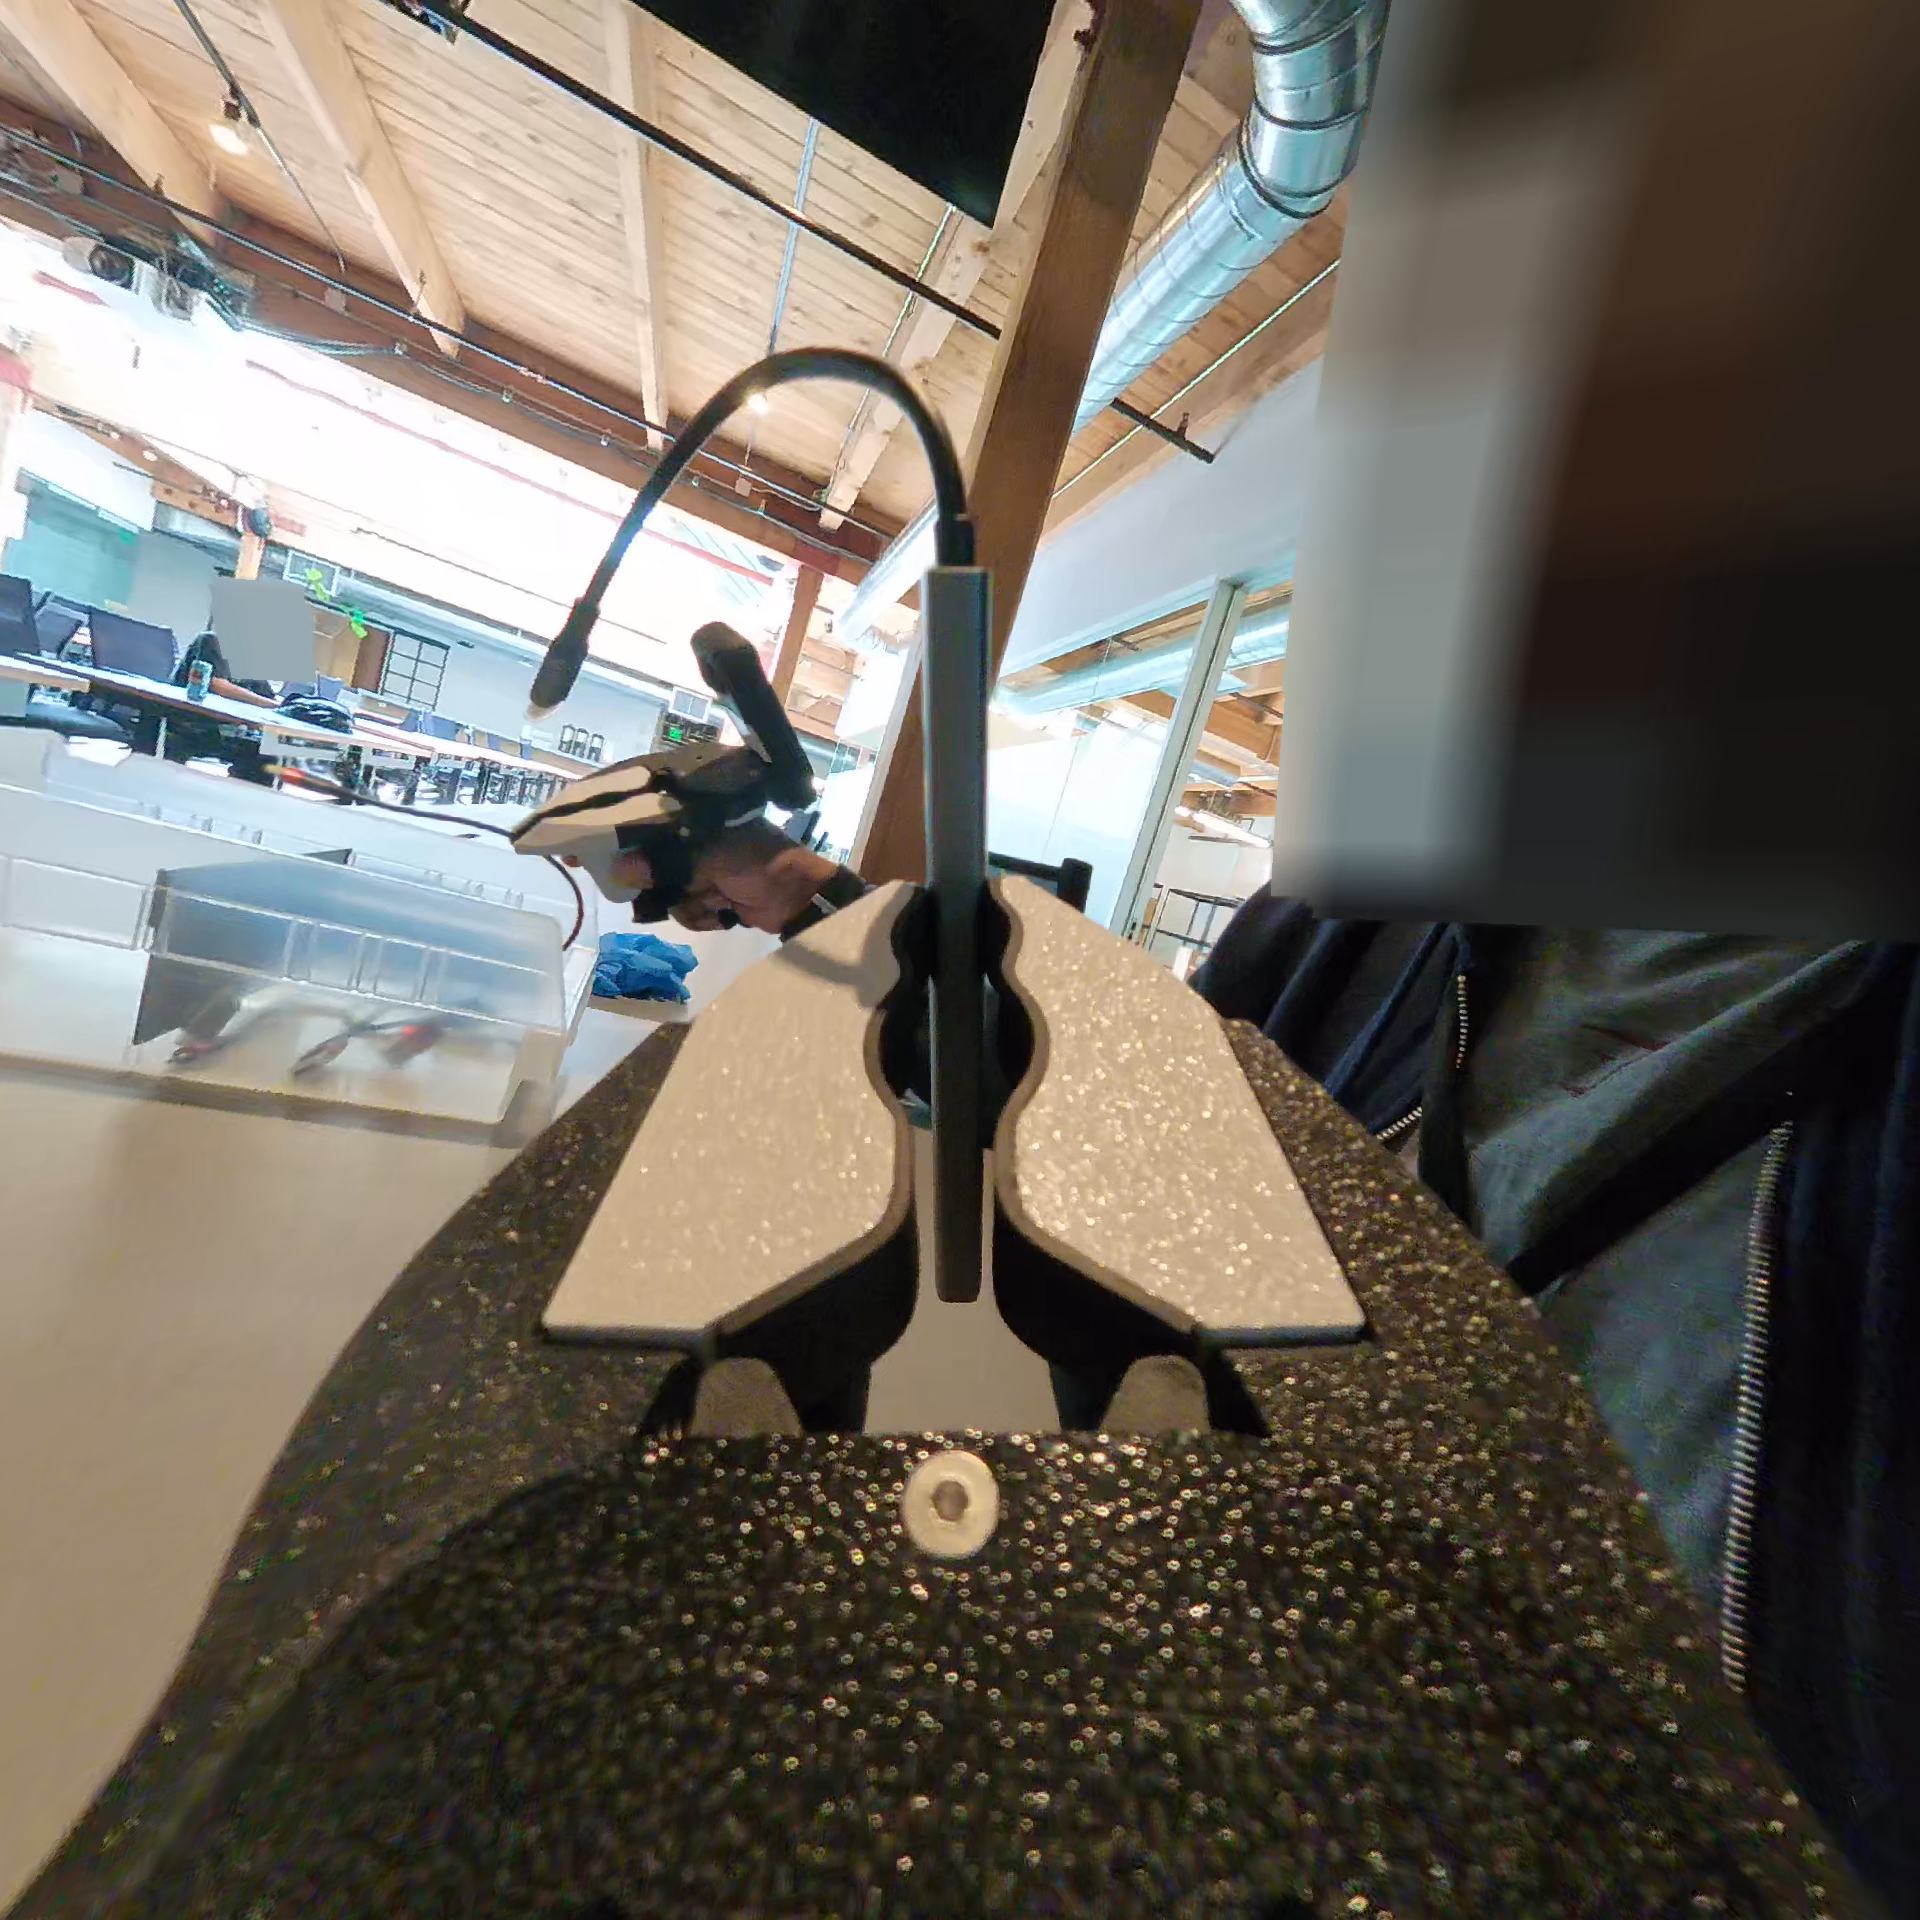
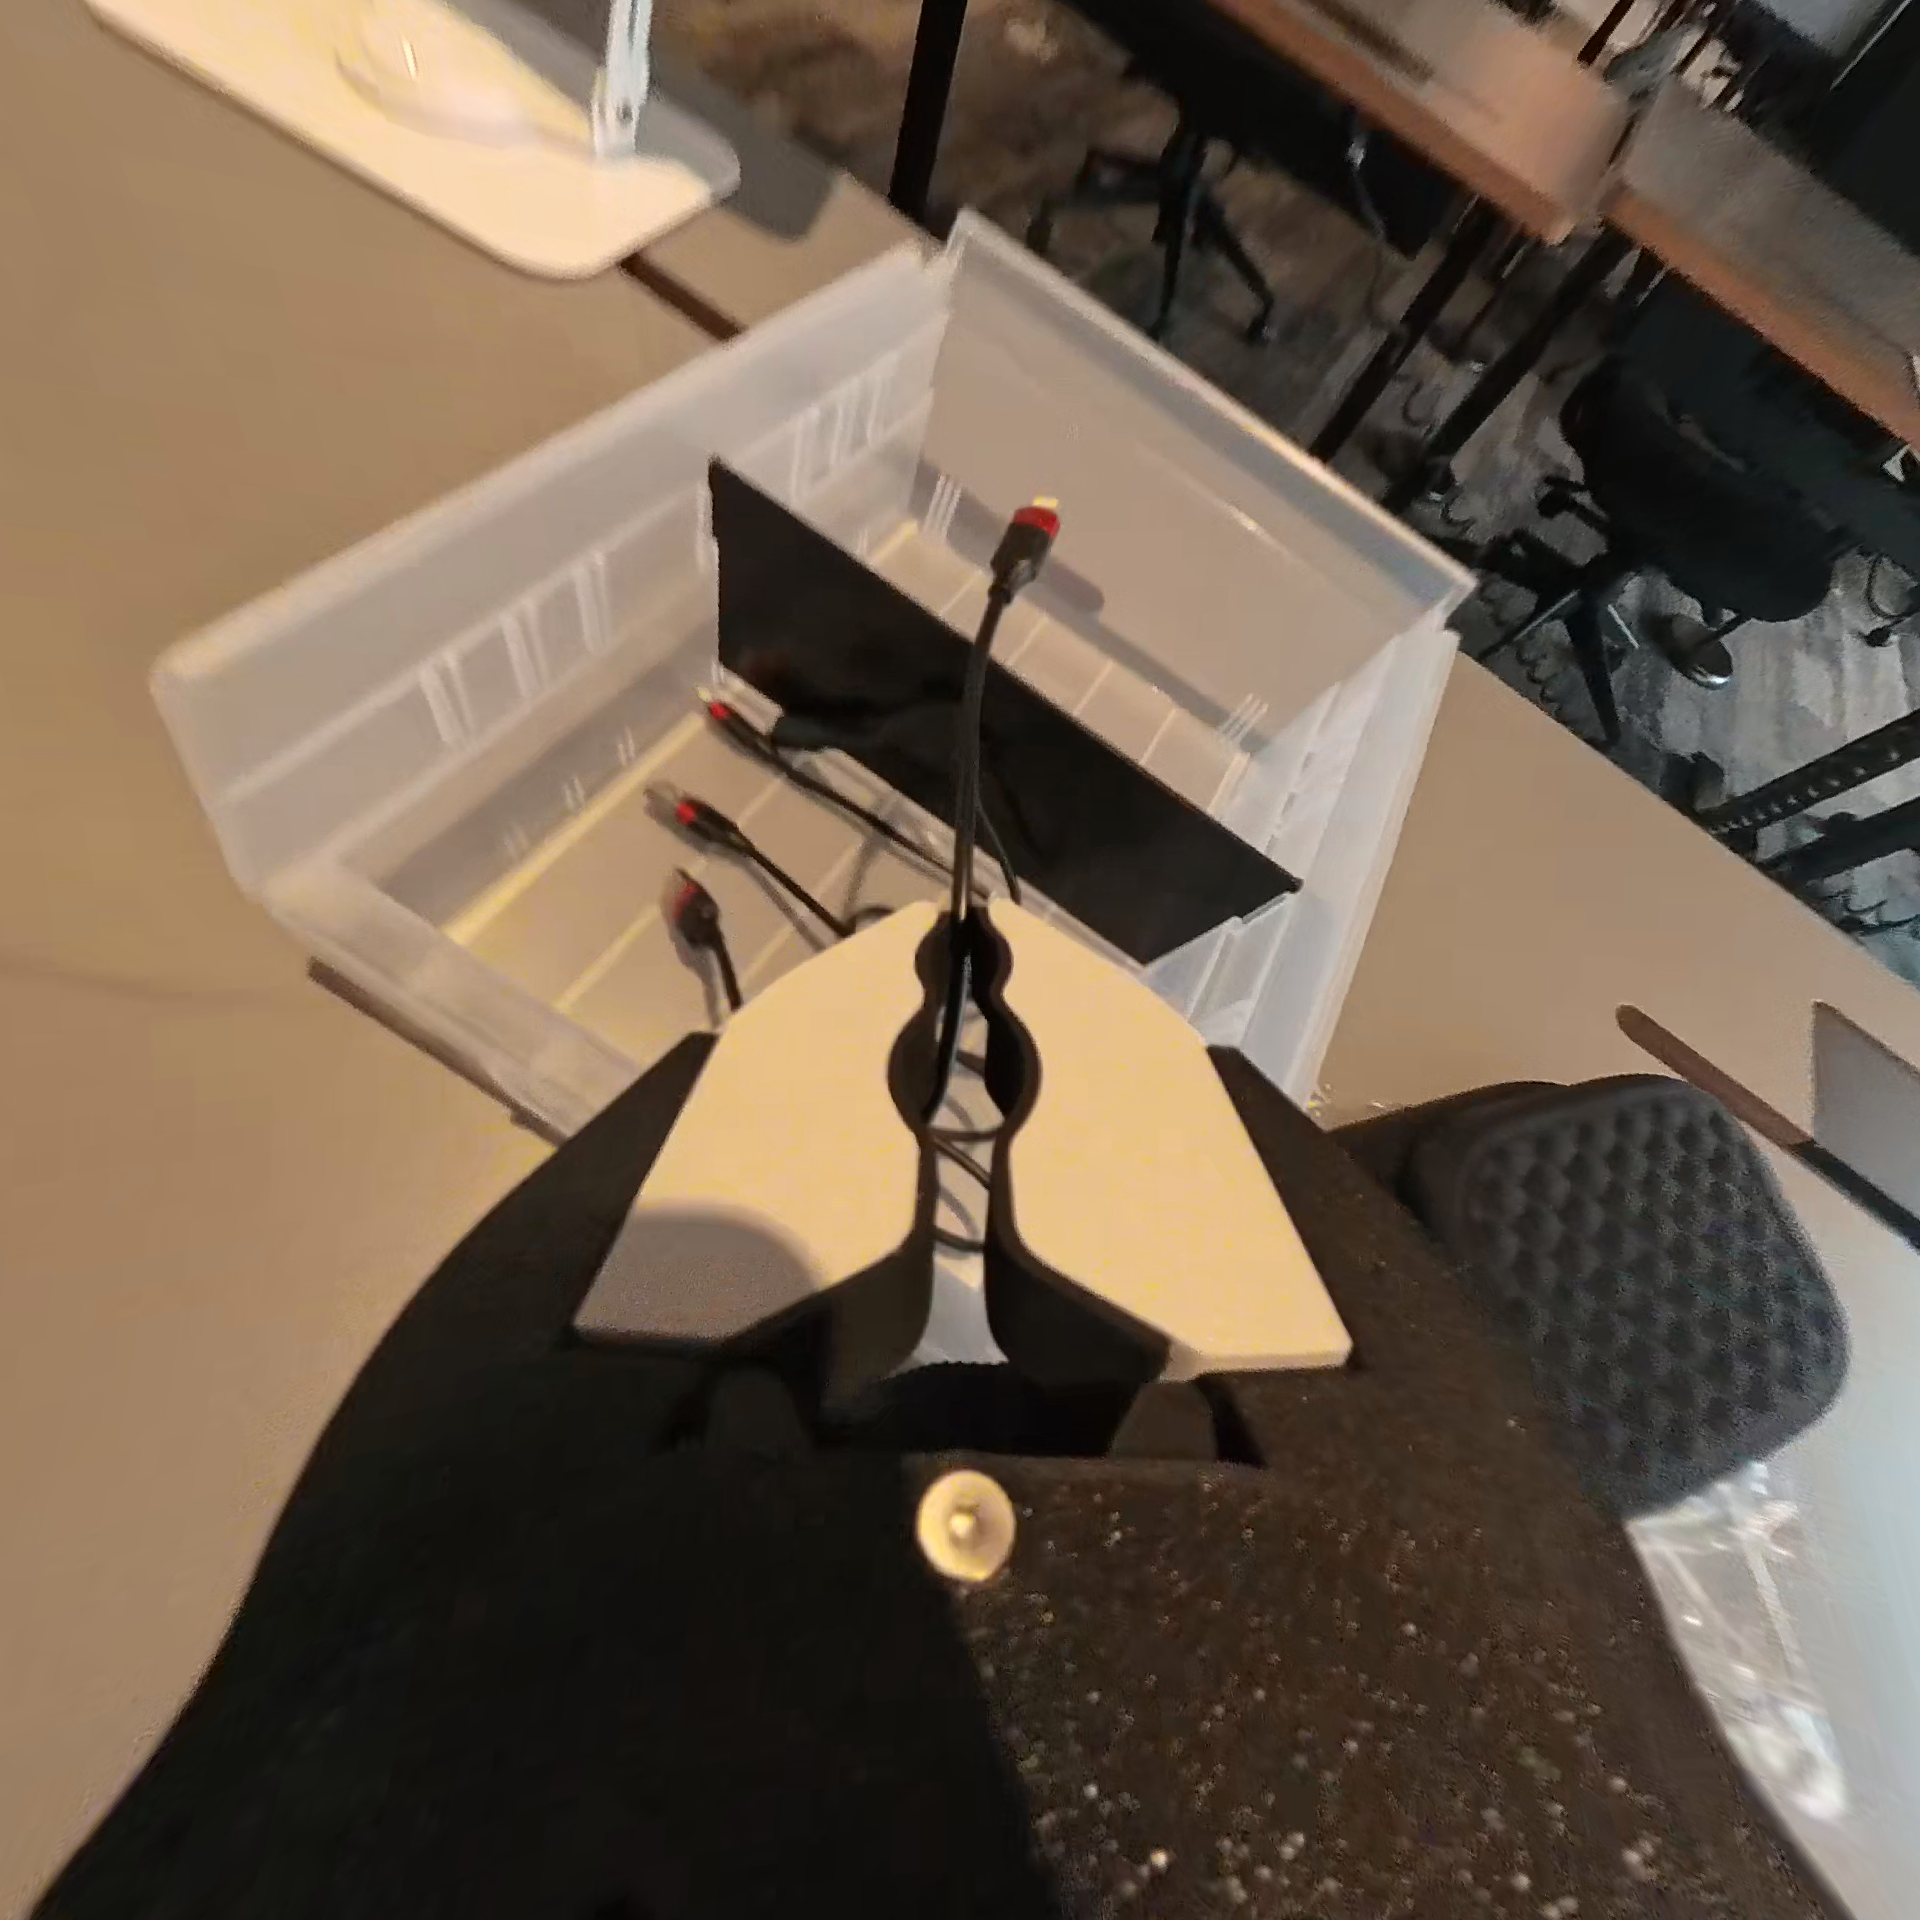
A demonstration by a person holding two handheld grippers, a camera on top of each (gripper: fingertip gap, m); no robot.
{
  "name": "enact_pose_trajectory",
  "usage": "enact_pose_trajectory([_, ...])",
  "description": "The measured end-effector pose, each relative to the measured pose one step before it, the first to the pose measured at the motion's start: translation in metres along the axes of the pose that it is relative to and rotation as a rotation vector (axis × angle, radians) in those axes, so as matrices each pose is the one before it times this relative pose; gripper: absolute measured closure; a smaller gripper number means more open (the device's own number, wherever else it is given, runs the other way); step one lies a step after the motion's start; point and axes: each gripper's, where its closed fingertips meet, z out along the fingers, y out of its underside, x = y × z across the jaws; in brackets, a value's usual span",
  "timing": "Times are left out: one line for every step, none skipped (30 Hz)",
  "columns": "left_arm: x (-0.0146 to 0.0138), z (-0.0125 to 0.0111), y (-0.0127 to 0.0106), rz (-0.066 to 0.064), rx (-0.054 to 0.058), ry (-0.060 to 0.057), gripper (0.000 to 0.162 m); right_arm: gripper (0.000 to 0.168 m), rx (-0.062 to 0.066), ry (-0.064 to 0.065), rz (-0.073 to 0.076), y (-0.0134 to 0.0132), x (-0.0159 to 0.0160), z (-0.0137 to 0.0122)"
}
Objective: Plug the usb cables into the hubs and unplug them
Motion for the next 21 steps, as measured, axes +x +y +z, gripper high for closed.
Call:
enact_pose_trajectory([-0.00193,-0.00112,0.00106,-0.0022,-0.0035,-0.0055,0.153,0.166,-0.0393,-0.0038,-0.0396,0.00525,-0.00044,0.00196])
enact_pose_trajectory([-0.00228,-0.00124,0.00139,-0.0013,-0.0054,-0.0068,0.153,0.165,-0.0379,-0.0124,-0.0432,0.00533,-0.00142,0.00196])
enact_pose_trajectory([-0.00273,-0.00137,0.00185,-0.0006,-0.0083,-0.0083,0.153,0.165,-0.0308,-0.0106,-0.0454,0.00453,-0.00101,0.00199])
enact_pose_trajectory([-0.00327,-0.00149,0.0024,0.0015,-0.0102,-0.0103,0.153,0.165,-0.0276,-0.0052,-0.0389,0.00402,0.00019,0.00185])
enact_pose_trajectory([-0.00339,-0.00144,0.00202,0.0019,-0.0073,-0.0099,0.153,0.165,-0.0287,-0.0068,-0.0348,0.00386,0.00072,0.00177])
enact_pose_trajectory([-0.00286,-0.00117,0.00125,-0.0017,-0.0032,-0.0057,0.153,0.166,-0.0236,-0.0142,-0.0448,0.00288,-0.00054,0.00121])
enact_pose_trajectory([-0.00167,-0.00072,-0.00014,-0.0046,0.0043,0.0023,0.153,0.165,-0.0133,-0.0255,-0.0608,0.00141,-0.00273,0.00043])
enact_pose_trajectory([-0.00024,-0.00059,-0.00186,-0.0008,0.0112,0.0093,0.153,0.165,-0.0035,-0.0298,-0.0687,-0.00001,-0.00405,-0.00062])
enact_pose_trajectory([-0.00045,-0.00066,-0.00192,0.0063,0.0103,0.0051,0.153,0.165,-0.0012,-0.0257,-0.059,-0.00048,-0.00339,-0.00133])
enact_pose_trajectory([-0.00097,-0.00083,-0.00132,0.0072,0.0067,0.0021,0.153,0.165,-0.0024,-0.0193,-0.0408,-0.00068,-0.00176,-0.00135])
enact_pose_trajectory([-0.00092,-0.00072,-0.0011,0.0022,0.0069,0.003,0.153,0.165,-0.0019,-0.0135,-0.0282,-0.00085,-0.00026,-0.00113])
enact_pose_trajectory([-0.00123,-0.00075,-0.00112,-0.0006,0.0075,0.0022,0.153,0.165,-0.0017,-0.0084,-0.0233,-0.00095,0.00068,-0.00052])
enact_pose_trajectory([-0.00123,-0.00067,-0.00081,-0.0024,0.0071,0.0016,0.153,0.165,-0.0065,-0.0041,-0.0219,-0.00016,0.00146,0.00044])
enact_pose_trajectory([-0.00093,-0.00055,-0.00088,-0.0019,0.0071,0.0016,0.153,0.165,-0.015,-0.0031,-0.0201,0.00102,0.00141,0.00134])
enact_pose_trajectory([-0.00099,-0.00052,-0.00096,-0.0002,0.0074,0.0003,0.153,0.165,-0.0211,-0.0065,-0.0194,0.00194,0.00078,0.00241])
enact_pose_trajectory([-0.00075,-0.00046,-0.00083,0.0013,0.007,-0.0003,0.153,0.165,-0.0218,-0.0074,-0.0213,0.00216,0.00022,0.00312])
enact_pose_trajectory([-0.00054,-0.00018,-0.00078,0.0025,0.0053,0.0,0.153,0.165,-0.02,-0.007,-0.0201,0.00184,0.00029,0.0034])
enact_pose_trajectory([-0.00055,-0.00012,-0.00044,0.0035,0.004,-0.0013,0.153,0.165,-0.0181,-0.011,-0.0164,0.00165,-0.00018,0.00352])
enact_pose_trajectory([-0.00099,0.00008,-0.00033,0.0028,0.003,-0.0036,0.153,0.165,-0.0151,-0.0098,-0.0161,0.00132,0.00018,0.00326])
enact_pose_trajectory([-0.00139,0.00031,-0.00016,0.002,0.0021,-0.0049,0.153,0.165,-0.0119,-0.007,-0.0137,0.00114,0.00108,0.00318])
enact_pose_trajectory([-0.00159,0.00043,-0.00008,0.0028,0.002,-0.0057,0.153,0.165,-0.0088,-0.0094,-0.0074,0.00103,0.00107,0.00286])
